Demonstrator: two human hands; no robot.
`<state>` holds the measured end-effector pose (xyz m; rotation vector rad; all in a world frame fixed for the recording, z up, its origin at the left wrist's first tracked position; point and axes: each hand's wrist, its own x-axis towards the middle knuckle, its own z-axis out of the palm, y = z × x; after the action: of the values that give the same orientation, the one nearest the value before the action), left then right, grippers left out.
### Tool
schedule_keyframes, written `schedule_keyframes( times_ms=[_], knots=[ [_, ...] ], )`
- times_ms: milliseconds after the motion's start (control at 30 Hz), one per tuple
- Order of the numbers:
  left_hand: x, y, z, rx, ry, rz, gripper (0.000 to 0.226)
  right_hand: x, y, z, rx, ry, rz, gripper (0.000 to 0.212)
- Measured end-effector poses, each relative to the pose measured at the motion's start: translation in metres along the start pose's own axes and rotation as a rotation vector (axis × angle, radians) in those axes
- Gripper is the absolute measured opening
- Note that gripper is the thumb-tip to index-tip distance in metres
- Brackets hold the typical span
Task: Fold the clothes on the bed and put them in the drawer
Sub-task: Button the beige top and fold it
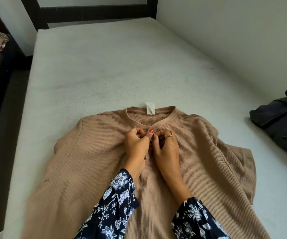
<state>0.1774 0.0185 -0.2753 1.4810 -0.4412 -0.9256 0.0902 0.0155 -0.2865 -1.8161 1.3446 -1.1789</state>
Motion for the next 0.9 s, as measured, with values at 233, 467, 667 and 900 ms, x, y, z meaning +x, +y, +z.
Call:
schedule_keyframes(
  times_ms=[233,467,667,900],
  knots=[
    [-0.006,0.006,-0.003,-0.002,-0.066,0.032,0.026,0.009,0.004,-0.009,0.284,-0.144,0.198,0.010],
    [0.001,-0.005,-0.010,0.116,-0.142,0.130,0.025,0.018,0.005,-0.007,0.211,-0.175,0.264,0.013],
    [-0.011,0.004,-0.014,0.366,-0.218,0.163,0.011,-0.001,-0.007,-0.014,0.122,-0.201,0.300,0.010],
    [-0.043,0.034,-0.022,0.835,-0.158,0.301,0.028,-0.071,-0.042,-0.158,-0.607,-0.447,0.001,0.025]
  ],
)
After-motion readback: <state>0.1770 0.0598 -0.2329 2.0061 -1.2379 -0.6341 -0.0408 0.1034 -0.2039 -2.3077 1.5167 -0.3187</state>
